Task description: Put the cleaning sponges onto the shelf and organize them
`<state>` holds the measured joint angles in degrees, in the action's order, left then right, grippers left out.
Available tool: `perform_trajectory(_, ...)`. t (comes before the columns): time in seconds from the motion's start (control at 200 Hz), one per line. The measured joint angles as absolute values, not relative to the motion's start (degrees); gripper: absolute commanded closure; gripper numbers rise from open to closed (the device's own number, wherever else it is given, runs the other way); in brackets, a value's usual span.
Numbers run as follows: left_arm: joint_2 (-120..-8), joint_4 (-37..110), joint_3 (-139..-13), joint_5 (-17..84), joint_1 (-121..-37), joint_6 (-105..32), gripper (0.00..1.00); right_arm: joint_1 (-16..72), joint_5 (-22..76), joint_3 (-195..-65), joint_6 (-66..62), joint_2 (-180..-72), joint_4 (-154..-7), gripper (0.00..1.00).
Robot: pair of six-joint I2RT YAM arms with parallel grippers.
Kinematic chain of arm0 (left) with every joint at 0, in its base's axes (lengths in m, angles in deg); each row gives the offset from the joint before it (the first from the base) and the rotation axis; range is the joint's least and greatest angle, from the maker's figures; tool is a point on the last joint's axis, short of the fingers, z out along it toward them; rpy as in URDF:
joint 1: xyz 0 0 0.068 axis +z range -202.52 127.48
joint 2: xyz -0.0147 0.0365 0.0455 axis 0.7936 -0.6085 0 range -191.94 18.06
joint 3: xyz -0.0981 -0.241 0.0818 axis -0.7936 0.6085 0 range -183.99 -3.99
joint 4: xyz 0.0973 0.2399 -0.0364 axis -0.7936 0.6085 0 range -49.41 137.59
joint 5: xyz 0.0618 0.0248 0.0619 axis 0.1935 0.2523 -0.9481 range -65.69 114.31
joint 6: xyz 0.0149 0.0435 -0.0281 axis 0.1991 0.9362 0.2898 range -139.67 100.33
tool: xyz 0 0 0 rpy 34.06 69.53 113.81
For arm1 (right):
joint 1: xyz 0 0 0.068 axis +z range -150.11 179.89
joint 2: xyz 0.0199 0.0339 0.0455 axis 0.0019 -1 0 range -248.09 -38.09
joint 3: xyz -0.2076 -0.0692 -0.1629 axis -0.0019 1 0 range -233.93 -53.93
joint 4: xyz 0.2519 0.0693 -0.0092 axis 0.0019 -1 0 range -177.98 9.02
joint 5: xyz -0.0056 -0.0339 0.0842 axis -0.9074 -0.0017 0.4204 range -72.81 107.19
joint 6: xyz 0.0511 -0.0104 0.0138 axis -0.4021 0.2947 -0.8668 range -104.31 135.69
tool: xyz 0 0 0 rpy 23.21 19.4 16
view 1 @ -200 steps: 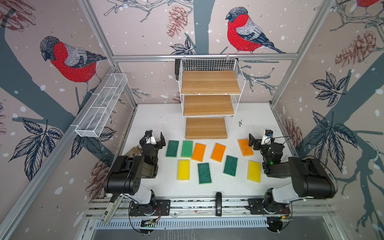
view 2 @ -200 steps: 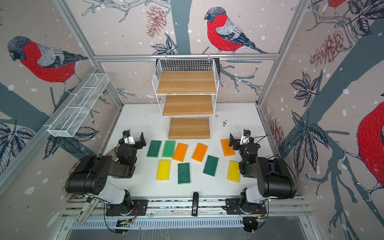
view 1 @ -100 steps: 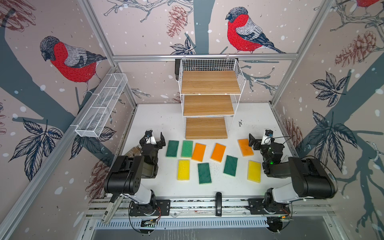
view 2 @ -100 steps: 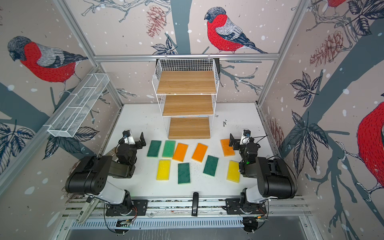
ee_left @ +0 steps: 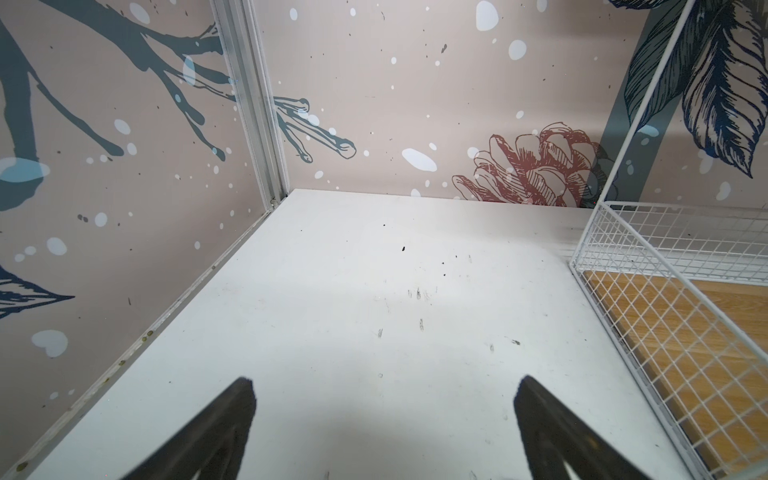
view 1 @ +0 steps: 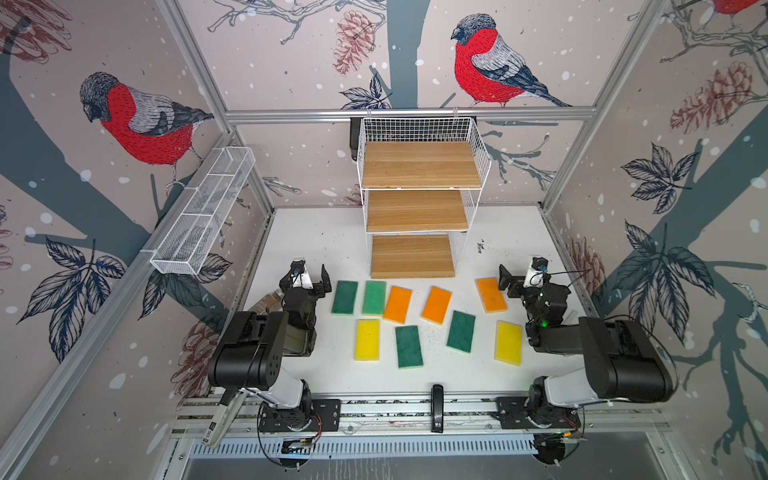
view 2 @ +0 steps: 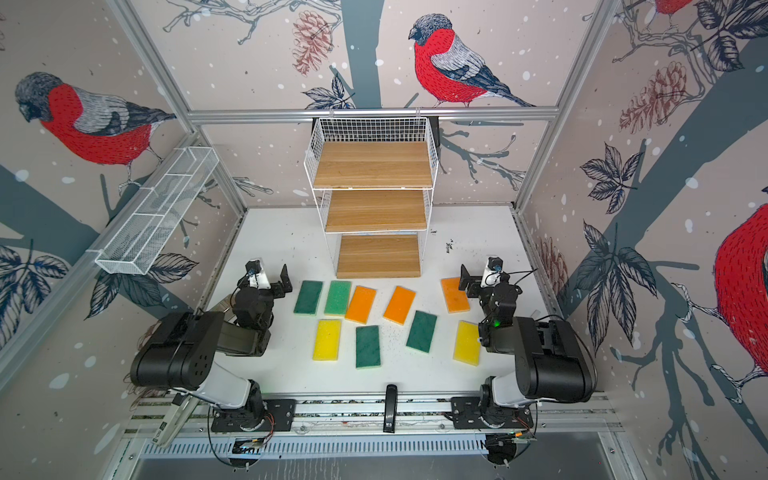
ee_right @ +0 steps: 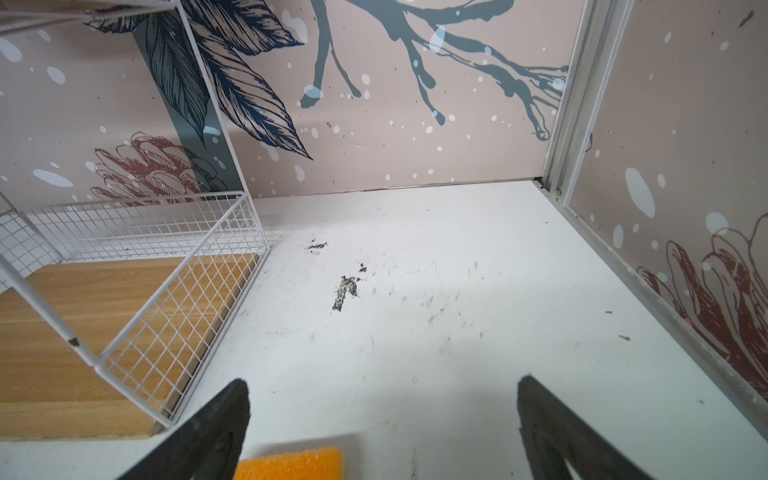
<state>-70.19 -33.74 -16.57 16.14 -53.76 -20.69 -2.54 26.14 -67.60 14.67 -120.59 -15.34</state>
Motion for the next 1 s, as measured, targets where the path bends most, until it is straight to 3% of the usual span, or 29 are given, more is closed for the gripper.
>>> perform_trajectory(0.3,-59.22,-17.24,-24.11,15.03,-55.26,-20.49,0.03,-2.78,23.14,-71.56,12.68,-111.06,-28.41,0.0)
perform_trajectory(0.63,-49.8,2.92,-30.12,14.48,-55.68,-30.17,0.03,0.52,20.32,-74.66,10.96,-97.97,-43.18,0.0)
perform_trajectory(1.001,-43.37,23.15,-36.28,10.88,-59.24,-39.35,0.03,9.74,13.33,-80.78,6.08,-95.68,-61.19,0.0)
